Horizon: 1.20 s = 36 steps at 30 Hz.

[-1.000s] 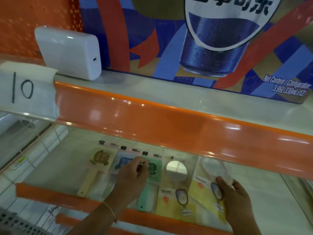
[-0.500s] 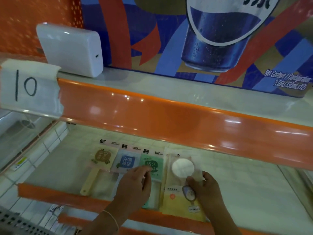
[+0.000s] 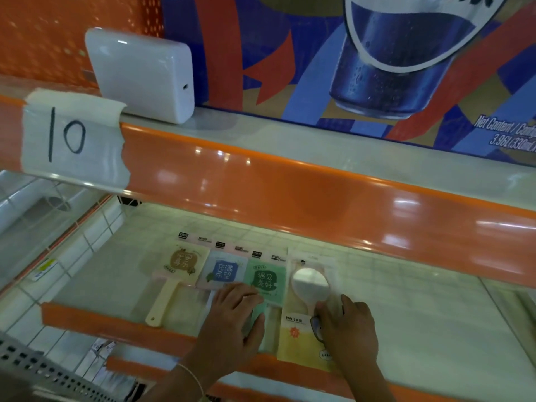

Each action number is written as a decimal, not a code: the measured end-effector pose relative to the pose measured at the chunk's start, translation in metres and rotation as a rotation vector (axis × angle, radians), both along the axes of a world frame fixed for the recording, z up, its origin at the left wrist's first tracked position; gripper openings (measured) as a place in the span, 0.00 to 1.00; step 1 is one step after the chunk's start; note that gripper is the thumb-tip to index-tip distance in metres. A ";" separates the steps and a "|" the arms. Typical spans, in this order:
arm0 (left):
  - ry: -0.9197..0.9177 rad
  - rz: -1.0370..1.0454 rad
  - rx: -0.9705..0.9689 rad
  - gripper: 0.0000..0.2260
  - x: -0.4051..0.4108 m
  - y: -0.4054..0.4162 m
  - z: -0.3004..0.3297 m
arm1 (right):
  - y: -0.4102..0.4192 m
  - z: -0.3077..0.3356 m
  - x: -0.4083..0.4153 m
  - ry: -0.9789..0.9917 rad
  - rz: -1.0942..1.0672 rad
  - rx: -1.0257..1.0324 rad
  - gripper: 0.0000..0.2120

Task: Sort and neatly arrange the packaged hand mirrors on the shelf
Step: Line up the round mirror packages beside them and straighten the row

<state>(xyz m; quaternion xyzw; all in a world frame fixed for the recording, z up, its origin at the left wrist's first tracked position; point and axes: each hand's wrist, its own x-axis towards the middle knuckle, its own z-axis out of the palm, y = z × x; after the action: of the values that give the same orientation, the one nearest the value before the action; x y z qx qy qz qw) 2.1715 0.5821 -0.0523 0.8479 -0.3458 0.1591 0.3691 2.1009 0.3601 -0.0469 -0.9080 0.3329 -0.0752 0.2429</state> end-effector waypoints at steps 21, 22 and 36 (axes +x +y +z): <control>-0.236 -0.203 0.213 0.11 -0.016 -0.024 0.014 | -0.010 0.012 -0.020 -0.150 0.073 0.184 0.25; -0.240 -0.222 0.238 0.13 -0.017 -0.027 0.014 | -0.008 0.011 -0.021 -0.145 0.079 0.171 0.26; -0.131 -0.260 0.245 0.10 -0.018 -0.072 0.042 | -0.031 0.025 -0.019 -0.218 0.024 0.464 0.19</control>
<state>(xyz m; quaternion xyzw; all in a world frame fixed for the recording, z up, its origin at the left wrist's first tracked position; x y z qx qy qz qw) 2.1538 0.5103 -0.0104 0.8224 -0.4926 0.1219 0.2572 2.0815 0.3292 -0.0217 -0.8184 0.3022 -0.0914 0.4802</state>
